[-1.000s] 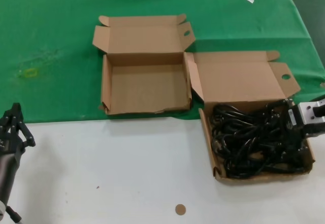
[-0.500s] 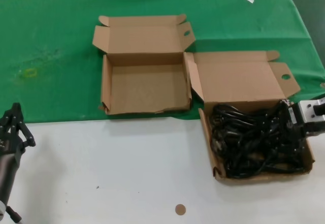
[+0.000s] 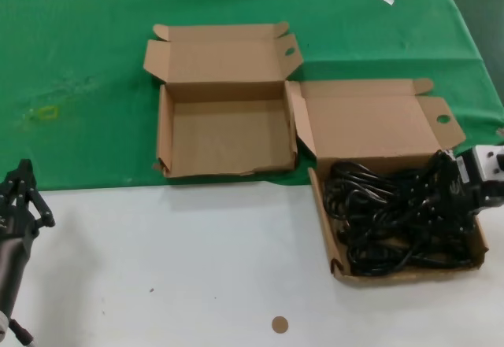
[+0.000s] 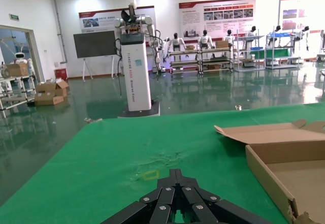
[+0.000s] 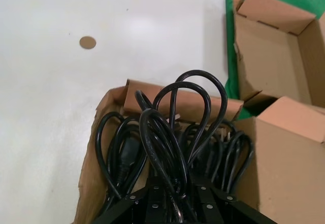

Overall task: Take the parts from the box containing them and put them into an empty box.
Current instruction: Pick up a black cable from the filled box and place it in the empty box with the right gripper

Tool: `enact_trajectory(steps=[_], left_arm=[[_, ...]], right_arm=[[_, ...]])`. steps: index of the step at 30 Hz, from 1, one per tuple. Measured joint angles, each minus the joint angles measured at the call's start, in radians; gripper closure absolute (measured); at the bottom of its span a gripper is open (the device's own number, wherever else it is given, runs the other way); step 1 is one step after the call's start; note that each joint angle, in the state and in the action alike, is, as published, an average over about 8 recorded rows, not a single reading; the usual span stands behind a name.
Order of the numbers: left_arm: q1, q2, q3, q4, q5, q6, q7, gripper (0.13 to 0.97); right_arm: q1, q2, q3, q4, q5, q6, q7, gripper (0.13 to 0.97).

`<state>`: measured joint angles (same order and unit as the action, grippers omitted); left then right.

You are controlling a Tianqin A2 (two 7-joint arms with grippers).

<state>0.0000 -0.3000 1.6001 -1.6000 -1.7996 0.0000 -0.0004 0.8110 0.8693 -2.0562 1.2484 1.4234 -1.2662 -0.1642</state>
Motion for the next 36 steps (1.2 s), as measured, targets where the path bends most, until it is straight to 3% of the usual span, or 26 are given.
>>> enact_trajectory(steps=[16, 25, 36], left_arm=[[0.000, 0.000, 0.000, 0.000, 0.000, 0.000, 0.000, 0.953], [0.000, 0.000, 0.000, 0.000, 0.000, 0.000, 0.000, 0.953], [0.000, 0.000, 0.000, 0.000, 0.000, 0.000, 0.000, 0.953]], right_arm=[[0.082, -0.032, 0.003, 0.104, -0.020, -0.021, 0.091, 0.877], [0.174, -0.174, -0.057, 0.055, -0.095, 0.013, 0.124, 0.878], [0.286, -0.388, -0.133, -0.112, -0.177, 0.084, 0.148, 0.878]])
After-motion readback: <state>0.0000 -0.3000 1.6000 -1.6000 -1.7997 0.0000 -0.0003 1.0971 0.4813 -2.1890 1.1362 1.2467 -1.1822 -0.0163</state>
